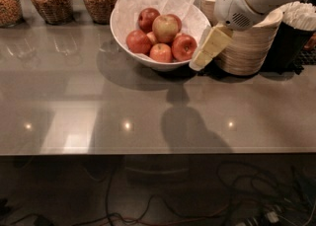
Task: Pick apple from white bowl
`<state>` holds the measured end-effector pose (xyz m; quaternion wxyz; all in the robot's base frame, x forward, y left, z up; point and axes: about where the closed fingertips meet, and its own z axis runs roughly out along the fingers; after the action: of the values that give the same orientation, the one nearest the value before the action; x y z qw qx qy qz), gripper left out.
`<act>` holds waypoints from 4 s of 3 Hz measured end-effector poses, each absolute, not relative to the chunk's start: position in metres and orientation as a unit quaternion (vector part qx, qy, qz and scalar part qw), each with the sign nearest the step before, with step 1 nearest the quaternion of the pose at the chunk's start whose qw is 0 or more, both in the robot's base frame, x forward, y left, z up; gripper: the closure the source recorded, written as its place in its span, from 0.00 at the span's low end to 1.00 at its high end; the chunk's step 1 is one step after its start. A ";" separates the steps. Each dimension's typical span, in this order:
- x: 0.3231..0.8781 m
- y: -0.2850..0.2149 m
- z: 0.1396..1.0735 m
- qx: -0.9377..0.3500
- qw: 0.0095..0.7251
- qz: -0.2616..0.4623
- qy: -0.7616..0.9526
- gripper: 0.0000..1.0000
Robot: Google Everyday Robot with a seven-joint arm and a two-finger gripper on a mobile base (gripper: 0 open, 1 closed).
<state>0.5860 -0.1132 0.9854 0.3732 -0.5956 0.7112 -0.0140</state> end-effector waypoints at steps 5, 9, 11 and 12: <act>0.712 -0.043 0.957 -0.590 0.385 0.013 0.710 0.18; 0.735 -0.038 0.924 -0.577 0.354 0.027 0.735 0.30; 0.732 -0.040 0.920 -0.577 0.350 0.027 0.738 0.72; 0.719 -0.043 0.931 -0.582 0.360 0.025 0.729 0.95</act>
Offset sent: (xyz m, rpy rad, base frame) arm 0.0979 0.0562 -0.0074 0.0534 -0.0458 0.0346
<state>0.7192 -0.0431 0.9306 0.3601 -0.5819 0.7287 0.0254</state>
